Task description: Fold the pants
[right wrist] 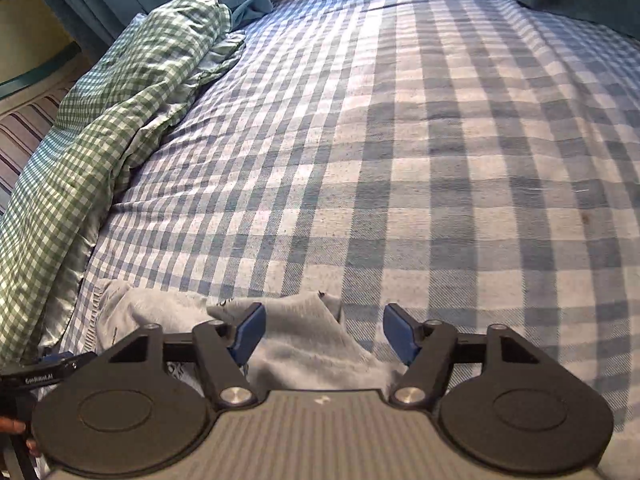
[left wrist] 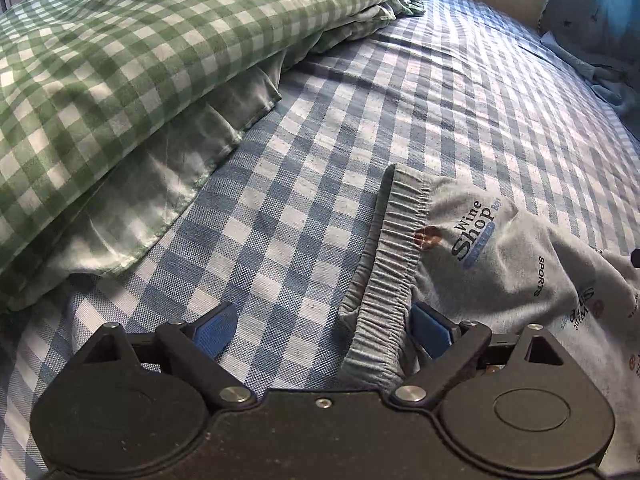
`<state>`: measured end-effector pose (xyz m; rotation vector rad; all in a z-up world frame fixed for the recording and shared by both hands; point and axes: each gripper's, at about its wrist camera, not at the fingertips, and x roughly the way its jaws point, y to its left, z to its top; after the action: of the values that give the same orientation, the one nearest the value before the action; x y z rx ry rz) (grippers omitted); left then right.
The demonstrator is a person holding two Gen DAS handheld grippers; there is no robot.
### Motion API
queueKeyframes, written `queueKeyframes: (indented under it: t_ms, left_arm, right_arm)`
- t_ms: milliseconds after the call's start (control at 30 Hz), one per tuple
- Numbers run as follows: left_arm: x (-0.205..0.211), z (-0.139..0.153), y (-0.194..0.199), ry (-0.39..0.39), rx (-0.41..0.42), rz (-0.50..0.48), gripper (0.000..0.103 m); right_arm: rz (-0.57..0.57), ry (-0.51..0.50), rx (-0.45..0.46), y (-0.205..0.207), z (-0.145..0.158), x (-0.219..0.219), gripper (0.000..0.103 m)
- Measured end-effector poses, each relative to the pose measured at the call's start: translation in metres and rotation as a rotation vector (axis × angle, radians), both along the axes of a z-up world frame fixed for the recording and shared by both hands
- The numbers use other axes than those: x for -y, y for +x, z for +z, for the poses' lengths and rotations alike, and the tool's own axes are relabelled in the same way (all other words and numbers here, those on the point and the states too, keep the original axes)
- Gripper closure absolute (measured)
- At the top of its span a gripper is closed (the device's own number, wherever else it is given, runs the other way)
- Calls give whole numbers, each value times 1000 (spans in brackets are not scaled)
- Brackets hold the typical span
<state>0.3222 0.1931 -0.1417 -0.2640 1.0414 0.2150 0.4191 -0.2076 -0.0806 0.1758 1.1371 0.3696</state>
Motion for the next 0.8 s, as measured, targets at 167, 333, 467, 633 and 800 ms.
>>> queueKeyframes:
  t_ms: [167, 333, 467, 633, 800]
  left_arm:
    - [-2, -2, -1, -10, 11, 5, 8]
    - [-1, -5, 0, 2, 14, 3, 5]
    - [2, 1, 0, 14, 0, 14, 5]
    - [21, 25, -5, 84, 87, -6, 1]
    - [59, 32, -6, 87, 124, -102, 1]
  right_arm:
    - [51, -21, -49, 12, -13, -13, 99]
    - [29, -85, 21, 18, -4, -11, 100]
    - [38, -104, 14, 19, -14, -18, 93]
    - [49, -183, 166, -27, 14, -23, 36]
    - [93, -306, 284, -116, 22, -34, 10]
